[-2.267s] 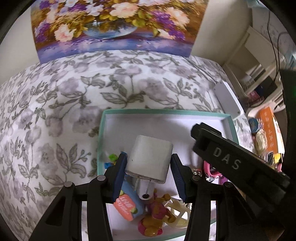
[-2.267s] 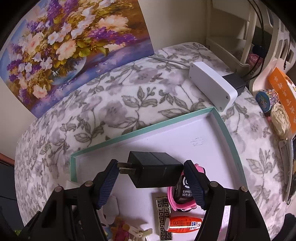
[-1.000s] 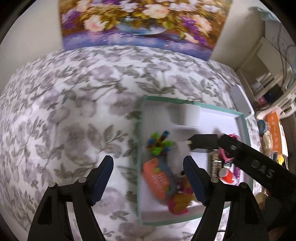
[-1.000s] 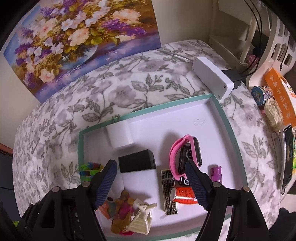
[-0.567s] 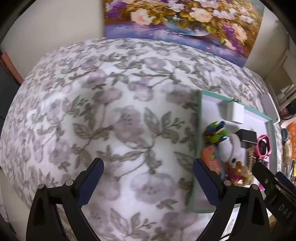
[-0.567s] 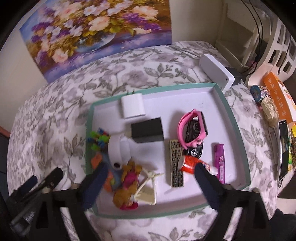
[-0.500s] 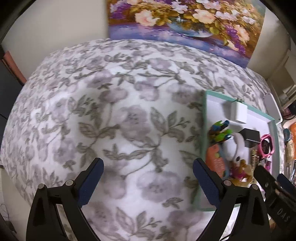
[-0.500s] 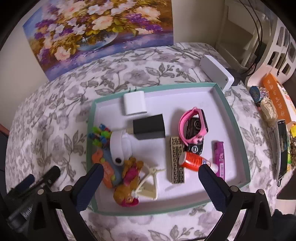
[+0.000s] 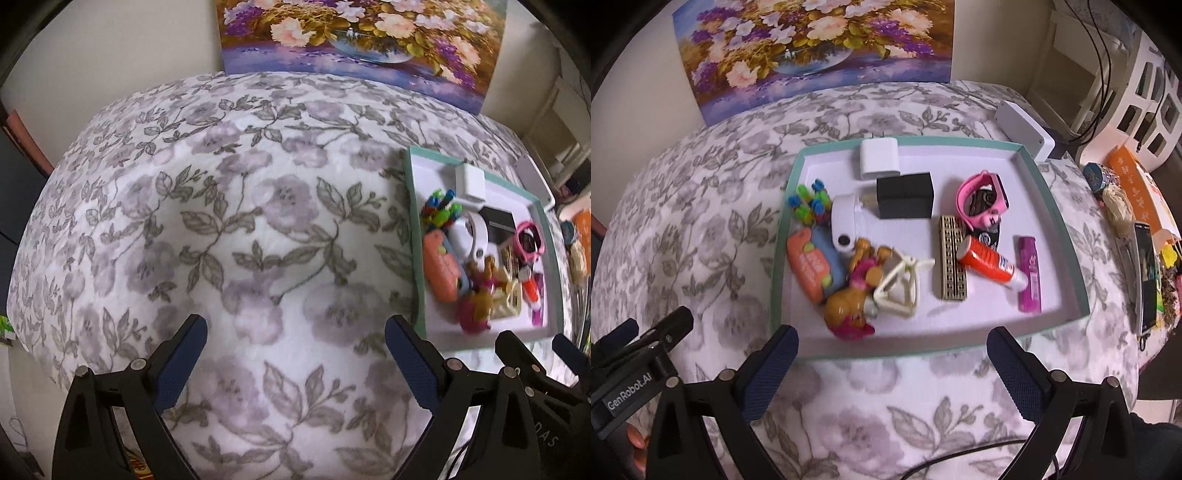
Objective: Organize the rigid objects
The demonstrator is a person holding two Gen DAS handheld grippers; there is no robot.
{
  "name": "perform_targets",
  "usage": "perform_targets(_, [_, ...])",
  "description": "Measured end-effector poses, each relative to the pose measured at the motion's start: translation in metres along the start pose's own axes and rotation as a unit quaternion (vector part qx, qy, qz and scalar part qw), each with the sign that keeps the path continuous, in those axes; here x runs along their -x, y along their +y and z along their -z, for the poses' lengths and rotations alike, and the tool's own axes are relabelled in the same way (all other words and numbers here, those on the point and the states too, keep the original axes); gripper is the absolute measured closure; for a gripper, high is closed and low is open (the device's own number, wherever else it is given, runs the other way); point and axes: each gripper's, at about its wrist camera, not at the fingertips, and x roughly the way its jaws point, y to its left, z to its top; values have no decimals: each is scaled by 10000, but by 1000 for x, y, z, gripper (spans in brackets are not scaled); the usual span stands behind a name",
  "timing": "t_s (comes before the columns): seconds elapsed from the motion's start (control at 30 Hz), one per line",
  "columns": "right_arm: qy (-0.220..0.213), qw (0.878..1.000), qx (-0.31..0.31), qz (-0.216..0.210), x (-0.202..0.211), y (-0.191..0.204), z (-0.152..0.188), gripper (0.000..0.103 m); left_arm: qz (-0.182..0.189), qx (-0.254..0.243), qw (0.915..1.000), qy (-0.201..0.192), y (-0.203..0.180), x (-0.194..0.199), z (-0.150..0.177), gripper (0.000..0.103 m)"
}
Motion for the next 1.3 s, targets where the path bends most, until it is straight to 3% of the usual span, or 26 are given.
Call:
perform_targets(0.2, [-43, 10000, 50, 21, 8, 1, 20, 0, 35, 185, 9998, 75, 12, 5, 13, 6])
perform_targets(0.6, [-308, 9995, -65, -16, 25, -3, 30, 0, -148, 60, 9993, -338, 15, 27, 19, 6])
perform_targets(1.3, [-434, 9989, 197, 12, 25, 6, 23, 0, -267, 102, 9995, -112, 23, 19, 17, 6])
